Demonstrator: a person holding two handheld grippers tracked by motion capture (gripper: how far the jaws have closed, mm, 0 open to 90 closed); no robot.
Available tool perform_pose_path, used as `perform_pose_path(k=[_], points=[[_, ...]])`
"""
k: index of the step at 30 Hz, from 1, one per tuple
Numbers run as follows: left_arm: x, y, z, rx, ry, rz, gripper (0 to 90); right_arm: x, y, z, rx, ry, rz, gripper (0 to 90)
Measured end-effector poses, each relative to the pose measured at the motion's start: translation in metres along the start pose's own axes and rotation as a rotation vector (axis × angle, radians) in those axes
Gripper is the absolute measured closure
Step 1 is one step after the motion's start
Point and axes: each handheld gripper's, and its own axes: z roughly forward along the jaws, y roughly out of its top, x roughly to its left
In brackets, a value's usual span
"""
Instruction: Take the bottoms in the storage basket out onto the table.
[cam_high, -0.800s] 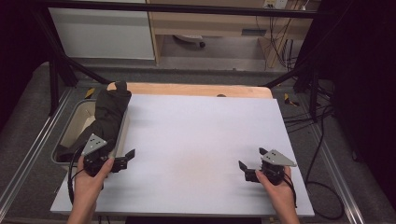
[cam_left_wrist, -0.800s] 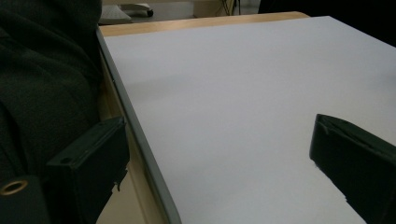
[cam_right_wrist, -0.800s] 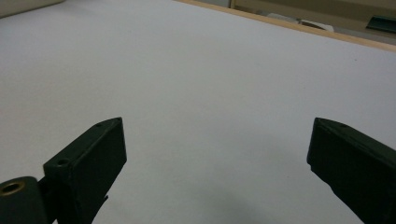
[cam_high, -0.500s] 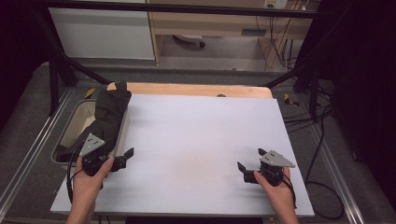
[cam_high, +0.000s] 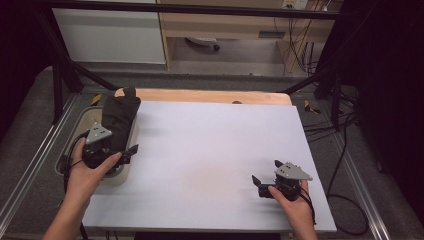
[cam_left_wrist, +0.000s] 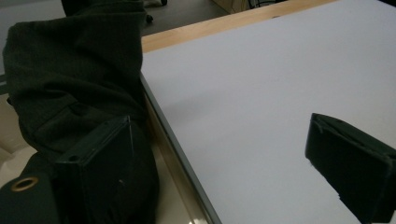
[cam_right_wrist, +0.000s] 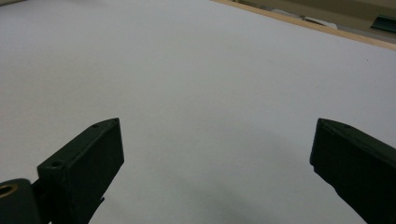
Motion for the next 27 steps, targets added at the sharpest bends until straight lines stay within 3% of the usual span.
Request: perform_pose_path(k=[2, 4, 5, 8, 9, 14, 18, 21, 27], points=[[0.004, 0.002, 0.000, 0.006, -0.002, -0.012, 7.7, 0.000, 0.000, 0.000, 0.002, 0.000, 0.001, 3.3], [0.020, 0.010, 0.002, 0.031, 0.033, -0.022, 8.0, 0.000, 0.000, 0.000, 0.006, -0.002, -0.001, 3.3], [0.020, 0.010, 0.002, 0.031, 0.033, -0.022, 8.0, 0.000, 0.000, 0.000, 0.006, -0.002, -0.001, 3.3], [0.039, 0.018, 0.003, 0.053, 0.061, -0.043, 8.0, 0.000, 0.000, -0.001, 0.006, -0.002, 0.005, 3.2], [0.039, 0.018, 0.003, 0.053, 0.061, -0.043, 8.1, 0.000, 0.000, -0.001, 0.006, -0.002, 0.005, 3.2], [0.064, 0.024, 0.009, 0.118, 0.112, -0.025, 8.3, -0.001, 0.000, 0.000, 0.012, -0.003, 0.008, 3.1], [0.074, 0.022, 0.016, 0.147, 0.107, -0.043, 8.5, -0.001, -0.001, 0.001, 0.015, -0.003, 0.005, 3.1], [0.088, 0.012, 0.032, 0.208, 0.106, -0.059, 9.4, -0.001, 0.000, 0.001, 0.015, 0.000, 0.005, 3.0], [0.091, 0.006, 0.047, 0.255, 0.088, -0.064, 8.3, -0.003, -0.001, 0.000, 0.011, 0.001, 0.016, 2.9]])
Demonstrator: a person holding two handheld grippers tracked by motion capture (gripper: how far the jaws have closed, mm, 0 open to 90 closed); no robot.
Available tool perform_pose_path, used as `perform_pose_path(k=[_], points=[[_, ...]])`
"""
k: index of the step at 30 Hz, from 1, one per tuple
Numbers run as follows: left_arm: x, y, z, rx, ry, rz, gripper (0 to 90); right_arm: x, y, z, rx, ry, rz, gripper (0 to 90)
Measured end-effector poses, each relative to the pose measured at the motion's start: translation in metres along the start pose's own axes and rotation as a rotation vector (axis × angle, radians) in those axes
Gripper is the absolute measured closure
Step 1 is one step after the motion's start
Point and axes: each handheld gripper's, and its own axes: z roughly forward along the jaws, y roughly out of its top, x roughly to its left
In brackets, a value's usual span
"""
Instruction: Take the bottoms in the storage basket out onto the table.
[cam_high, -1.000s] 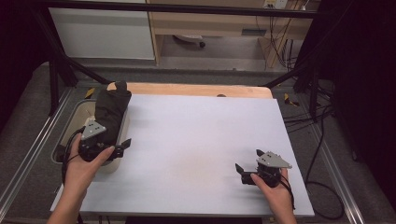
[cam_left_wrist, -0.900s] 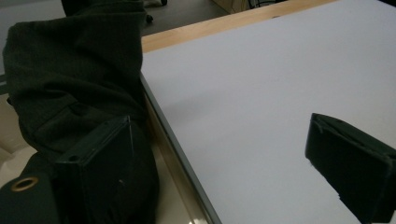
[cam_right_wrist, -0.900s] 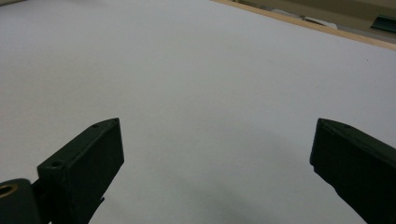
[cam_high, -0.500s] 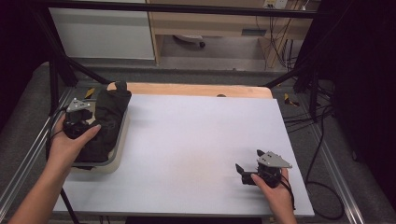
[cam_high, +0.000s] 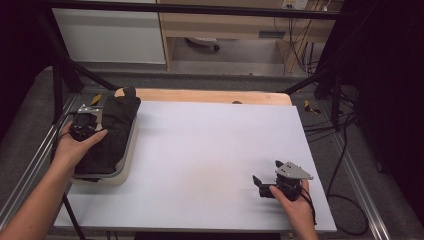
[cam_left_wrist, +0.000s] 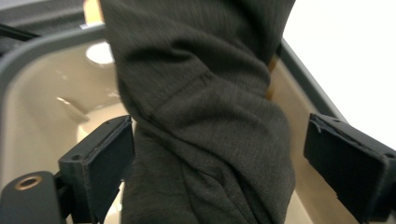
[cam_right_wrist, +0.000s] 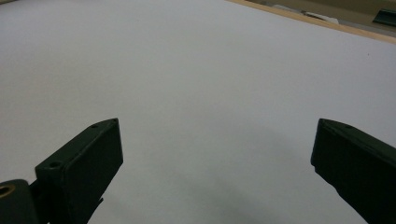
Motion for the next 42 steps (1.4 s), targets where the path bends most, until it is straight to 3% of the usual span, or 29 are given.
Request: perform_pose_path(k=[4, 10, 21, 23, 24, 27, 28, 29, 30, 33, 35, 37, 38, 42], points=[[0.002, -0.002, 0.017, 0.048, 0.005, -0.016, 7.9, 0.000, 0.000, 0.000, 0.002, 0.004, -0.002, 2.7], [0.006, -0.005, 0.025, 0.074, -0.015, -0.045, 4.7, 0.000, 0.000, 0.001, 0.003, 0.010, -0.004, 2.6], [0.009, -0.008, 0.050, 0.194, -0.031, -0.073, 0.0, 0.001, 0.000, 0.001, 0.005, 0.023, -0.010, 2.6], [0.009, -0.008, 0.052, 0.207, -0.035, -0.076, 8.8, 0.001, 0.000, 0.002, 0.008, 0.024, -0.011, 2.6], [0.010, -0.008, 0.052, 0.209, -0.034, -0.078, 8.8, 0.001, 0.000, 0.002, 0.008, 0.024, -0.011, 2.6], [0.011, -0.007, 0.050, 0.206, -0.032, -0.083, 25.7, 0.002, 0.000, 0.002, 0.011, 0.027, -0.016, 2.6], [0.011, -0.007, 0.048, 0.200, -0.022, -0.079, 39.0, 0.002, 0.000, 0.002, 0.010, 0.028, -0.017, 2.6], [0.011, -0.007, 0.047, 0.194, -0.020, -0.075, 44.6, 0.002, 0.000, 0.002, 0.010, 0.029, -0.016, 2.6], [0.011, -0.007, 0.044, 0.187, -0.016, -0.064, 44.6, 0.002, 0.000, 0.002, 0.010, 0.029, -0.016, 2.6], [0.012, -0.006, 0.035, 0.148, -0.017, -0.059, 60.5, 0.001, 0.001, 0.001, 0.006, 0.027, -0.013, 2.6], [0.015, -0.006, 0.027, 0.107, -0.021, -0.073, 62.8, 0.000, 0.001, 0.001, 0.005, 0.026, -0.011, 2.7], [0.020, -0.003, 0.012, 0.029, -0.043, -0.102, 63.8, 0.000, 0.001, 0.001, 0.004, 0.025, -0.009, 2.6], [0.020, -0.003, 0.012, 0.029, -0.043, -0.102, 64.0, 0.000, 0.001, 0.001, 0.004, 0.025, -0.009, 2.6], [0.023, 0.009, -0.016, -0.080, -0.087, -0.141, 64.9, 0.000, 0.001, 0.001, 0.004, 0.024, -0.006, 2.7]])
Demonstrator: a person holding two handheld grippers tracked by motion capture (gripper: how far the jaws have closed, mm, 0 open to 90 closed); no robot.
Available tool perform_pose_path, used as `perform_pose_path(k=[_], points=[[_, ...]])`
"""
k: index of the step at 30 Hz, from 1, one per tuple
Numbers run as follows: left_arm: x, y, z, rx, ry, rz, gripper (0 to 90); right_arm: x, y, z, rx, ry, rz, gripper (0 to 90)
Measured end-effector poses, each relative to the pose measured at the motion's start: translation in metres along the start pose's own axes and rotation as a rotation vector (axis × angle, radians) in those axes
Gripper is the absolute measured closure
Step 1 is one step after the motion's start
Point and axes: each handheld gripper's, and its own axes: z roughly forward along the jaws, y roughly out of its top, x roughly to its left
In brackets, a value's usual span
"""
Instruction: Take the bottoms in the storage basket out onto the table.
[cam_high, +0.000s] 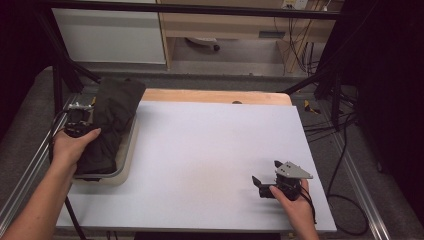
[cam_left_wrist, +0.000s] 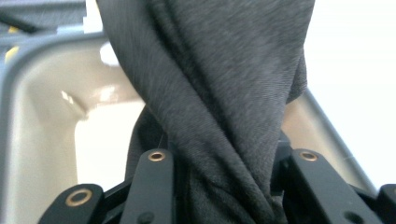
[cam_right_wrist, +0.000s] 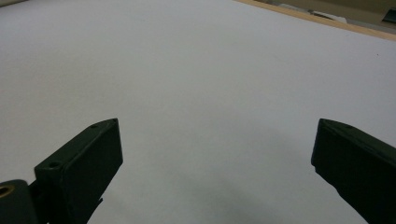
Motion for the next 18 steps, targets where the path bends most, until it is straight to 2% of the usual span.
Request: perform_pose_path(k=[3, 4, 5, 7, 15, 18], points=[[-0.002, 0.013, -0.018, -0.066, -0.034, -0.032, 65.5, 0.001, 0.000, 0.000, -0.002, -0.003, -0.003, 2.7], [-0.001, 0.019, -0.028, -0.114, -0.067, -0.073, 65.5, 0.000, 0.000, -0.001, -0.004, -0.002, -0.003, 2.7], [-0.001, 0.019, -0.028, -0.114, -0.067, -0.073, 65.6, 0.000, 0.000, -0.001, -0.004, -0.002, -0.003, 2.7], [-0.001, 0.024, -0.037, -0.147, -0.084, -0.095, 65.7, 0.001, 0.000, -0.001, -0.007, -0.002, 0.003, 2.7], [-0.006, 0.040, -0.059, -0.256, -0.098, -0.126, 65.8, 0.000, 0.001, -0.002, -0.014, -0.003, 0.003, 2.7], [-0.007, 0.042, -0.062, -0.277, -0.107, -0.145, 65.8, 0.000, 0.001, -0.002, -0.014, -0.001, 0.006, 2.8]])
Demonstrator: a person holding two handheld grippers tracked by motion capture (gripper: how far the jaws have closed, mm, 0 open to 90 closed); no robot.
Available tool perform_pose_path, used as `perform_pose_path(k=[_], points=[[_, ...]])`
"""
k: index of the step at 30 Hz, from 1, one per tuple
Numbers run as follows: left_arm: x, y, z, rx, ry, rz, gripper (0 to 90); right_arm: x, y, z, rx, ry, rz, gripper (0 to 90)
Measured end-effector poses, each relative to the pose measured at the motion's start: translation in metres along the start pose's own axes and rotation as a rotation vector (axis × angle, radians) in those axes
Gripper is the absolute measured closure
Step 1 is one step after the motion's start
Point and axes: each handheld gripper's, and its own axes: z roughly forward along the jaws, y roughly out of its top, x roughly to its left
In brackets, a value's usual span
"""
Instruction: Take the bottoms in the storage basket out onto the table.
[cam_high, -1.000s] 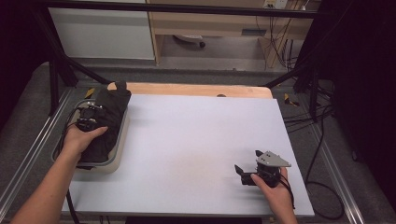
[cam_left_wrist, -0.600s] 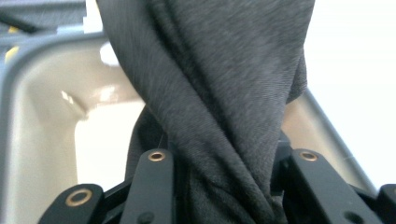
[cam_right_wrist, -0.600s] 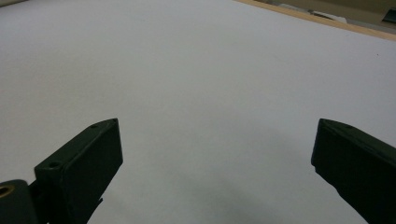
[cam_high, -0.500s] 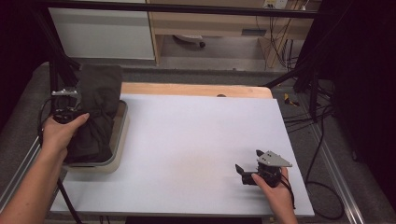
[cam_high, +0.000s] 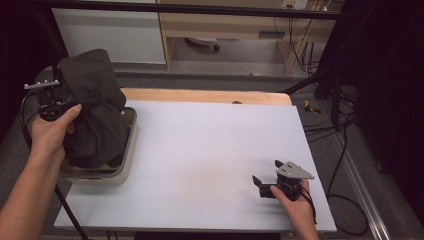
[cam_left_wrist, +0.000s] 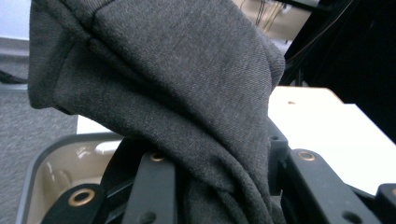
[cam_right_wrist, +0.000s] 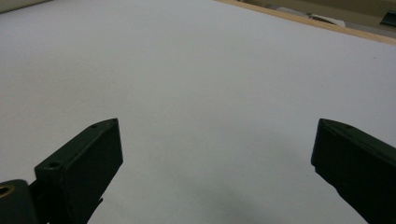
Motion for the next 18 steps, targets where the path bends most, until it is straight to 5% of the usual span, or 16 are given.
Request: perform_pose_path(k=[5, 18], points=[[-0.004, 0.008, -0.006, -0.062, -0.036, -0.052, 65.8, 0.000, 0.000, 0.000, -0.001, 0.000, 0.001, 2.8], [-0.034, 0.037, -0.013, -0.143, -0.105, -0.054, 65.6, 0.000, 0.000, 0.000, 0.001, 0.001, 0.005, 2.8]])
